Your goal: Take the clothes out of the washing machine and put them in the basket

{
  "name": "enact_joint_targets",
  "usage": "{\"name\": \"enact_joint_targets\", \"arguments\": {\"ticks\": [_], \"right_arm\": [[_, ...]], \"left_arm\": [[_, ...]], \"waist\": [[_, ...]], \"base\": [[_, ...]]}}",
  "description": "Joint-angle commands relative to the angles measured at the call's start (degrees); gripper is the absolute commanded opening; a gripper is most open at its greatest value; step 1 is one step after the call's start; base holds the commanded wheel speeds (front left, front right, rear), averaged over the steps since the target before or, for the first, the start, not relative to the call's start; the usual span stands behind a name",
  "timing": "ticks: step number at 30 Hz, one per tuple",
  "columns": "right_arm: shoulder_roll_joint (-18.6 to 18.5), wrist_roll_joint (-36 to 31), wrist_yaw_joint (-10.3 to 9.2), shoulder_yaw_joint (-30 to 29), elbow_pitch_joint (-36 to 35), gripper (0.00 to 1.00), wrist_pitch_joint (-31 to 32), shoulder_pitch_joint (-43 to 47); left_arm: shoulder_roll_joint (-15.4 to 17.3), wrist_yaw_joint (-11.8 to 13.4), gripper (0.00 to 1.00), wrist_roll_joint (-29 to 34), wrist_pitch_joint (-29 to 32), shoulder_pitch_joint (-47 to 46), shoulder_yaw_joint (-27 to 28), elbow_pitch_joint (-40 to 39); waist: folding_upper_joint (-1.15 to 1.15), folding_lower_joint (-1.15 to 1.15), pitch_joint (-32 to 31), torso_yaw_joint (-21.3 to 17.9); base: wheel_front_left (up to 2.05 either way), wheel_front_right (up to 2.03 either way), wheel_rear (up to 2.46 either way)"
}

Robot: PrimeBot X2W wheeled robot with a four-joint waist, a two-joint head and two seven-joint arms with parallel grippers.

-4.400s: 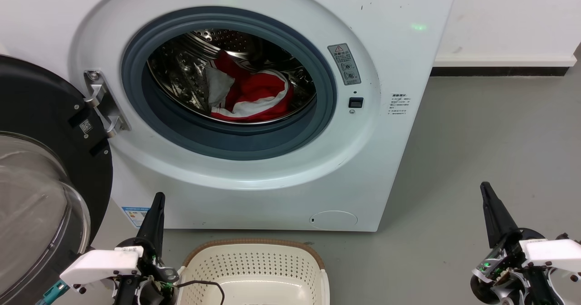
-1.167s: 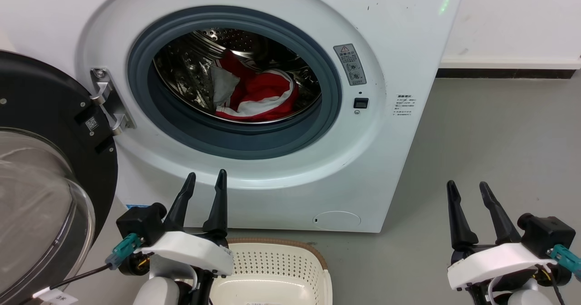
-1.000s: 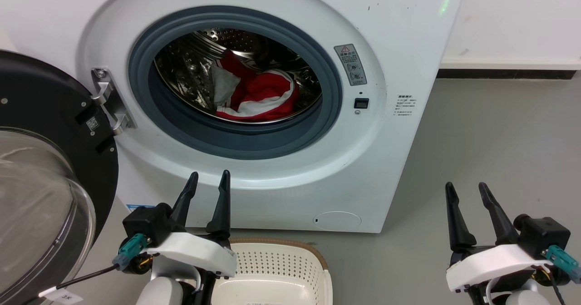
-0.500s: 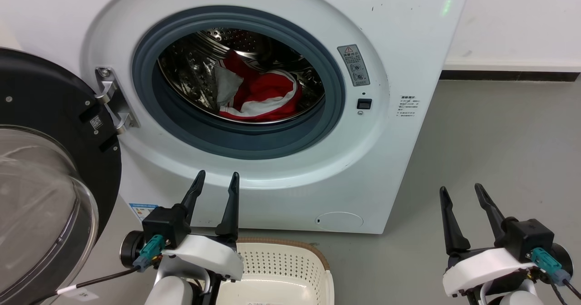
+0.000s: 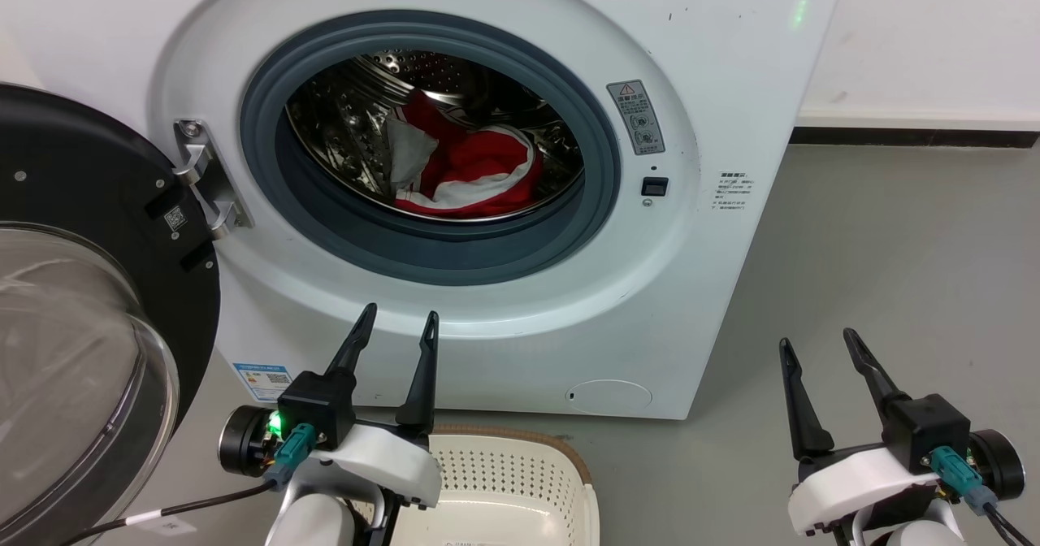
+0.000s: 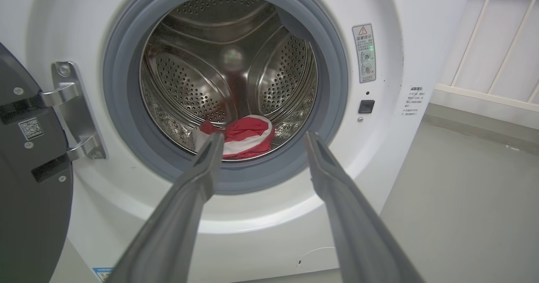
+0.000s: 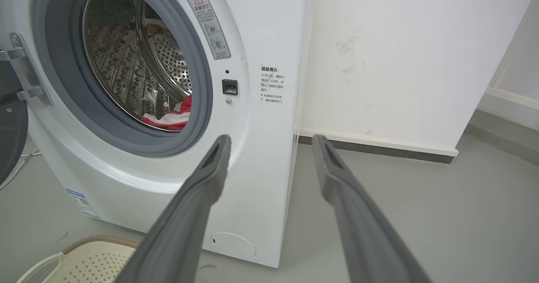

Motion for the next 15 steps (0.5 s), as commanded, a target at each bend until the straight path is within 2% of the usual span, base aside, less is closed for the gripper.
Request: {"name": "enact_joint_targets", "arguments": {"ticks": [1,6,15], "right_arm": [[-0.21,-1.48,-0.02,0.12,0.1,1.0,-0.6,-0.99],[-0.2,-3.33,-0.03,0.23,0.32,1.0,-1.11,-1.01],[-0.2,-2.42,-0.03,0.19,0.58,1.0,-1.06,-1.25]], "left_arm": [[0.12,0.34,1.0,1.22,-0.53,-0.48,-0.26,0.14],[0.12,0.57,1.0,2.63,-1.1,-0.53,-0.48,0.34],[0.12,0.67,1.0,1.76,-0.97,-0.59,-0.06,0.35]], "waist": [[0.0,0.0,0.01,0.04],[0.0,0.0,0.13,0.18],[0.0,0.0,0.35,0.18]], "base": [[0.0,0.0,0.0],[0.0,0.0,0.0],[0.0,0.0,0.0]]}}
